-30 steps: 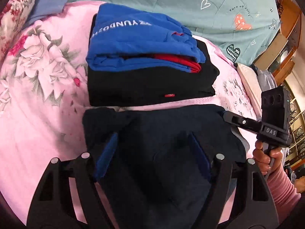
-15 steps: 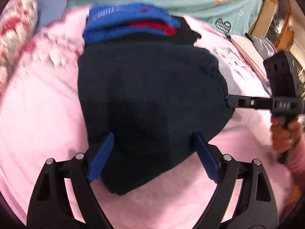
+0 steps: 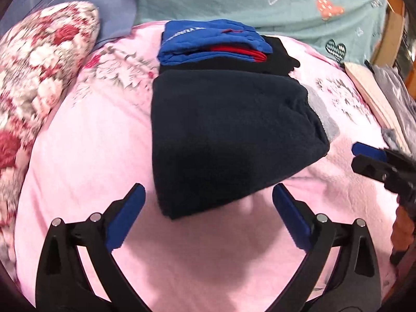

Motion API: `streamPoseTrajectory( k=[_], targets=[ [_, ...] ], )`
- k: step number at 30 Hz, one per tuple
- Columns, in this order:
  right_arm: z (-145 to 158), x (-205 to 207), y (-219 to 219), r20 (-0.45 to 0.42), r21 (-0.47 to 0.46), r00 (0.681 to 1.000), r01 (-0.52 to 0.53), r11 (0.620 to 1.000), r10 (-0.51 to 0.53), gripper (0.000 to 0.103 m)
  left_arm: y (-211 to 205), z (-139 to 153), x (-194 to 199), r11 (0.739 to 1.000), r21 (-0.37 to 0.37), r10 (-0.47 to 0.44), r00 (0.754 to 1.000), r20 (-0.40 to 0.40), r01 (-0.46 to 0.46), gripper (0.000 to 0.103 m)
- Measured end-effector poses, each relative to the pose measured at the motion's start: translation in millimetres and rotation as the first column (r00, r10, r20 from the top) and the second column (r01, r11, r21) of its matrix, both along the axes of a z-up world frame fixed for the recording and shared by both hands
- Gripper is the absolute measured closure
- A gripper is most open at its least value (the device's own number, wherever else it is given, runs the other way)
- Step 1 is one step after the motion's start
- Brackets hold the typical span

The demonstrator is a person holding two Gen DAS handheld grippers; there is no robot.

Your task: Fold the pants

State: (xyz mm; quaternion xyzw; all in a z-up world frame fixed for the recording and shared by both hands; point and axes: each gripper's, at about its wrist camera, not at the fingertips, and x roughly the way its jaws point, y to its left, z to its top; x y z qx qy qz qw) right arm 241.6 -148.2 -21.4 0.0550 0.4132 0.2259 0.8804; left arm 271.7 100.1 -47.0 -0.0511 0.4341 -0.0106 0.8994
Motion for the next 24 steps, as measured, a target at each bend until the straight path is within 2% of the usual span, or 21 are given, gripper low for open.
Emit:
streamPoseTrajectory(
  k=[2, 5, 10, 14, 17, 24],
  targets=[
    [1.6, -11.1, 1.6, 0.028, -0.026, 0.999, 0.031, 0.999, -0.03, 0.024, 0.9, 0.3, -8.8, 0.999, -0.026, 0.022, 1.0, 0.003, -0.022, 0.002],
    [1.0, -26.1, 2.8, 0.062, -0.047, 0.996, 0.067, 0.997, -0.064, 0.01, -1.0, -0.5, -22.2, 0.998, -0.015, 0.053, 0.998, 0.015, -0.053, 0.002],
    [-2.2, -43.3, 9.6, 0.127, -0.136, 0.986, 0.128, 0.982, -0.111, 0.009, -12.2, 0.8, -42.4, 0.997, 0.04, 0.063, 0.997, 0.039, -0.064, 0.002],
    [-9.7, -46.9, 7.1, 0.111, -0.132, 0.988, 0.121, 0.984, -0.106, 0.009, -22.8, 3.2, -55.3, 0.995, 0.087, 0.051, 0.998, 0.045, -0.054, 0.002],
    [-9.5, -51.1, 9.6, 0.142, -0.167, 0.985, 0.125, 0.978, -0.102, 0.009, -29.3, 3.4, -60.9, 0.991, 0.119, 0.047, 0.998, 0.052, -0.053, 0.002],
    [-10.6, -55.3, 12.5, 0.148, -0.186, 0.986, 0.11, 0.976, -0.082, 0.009, -40.5, 0.5, -67.6, 0.988, 0.154, 0.025, 0.998, 0.051, -0.032, 0.002]
  ],
)
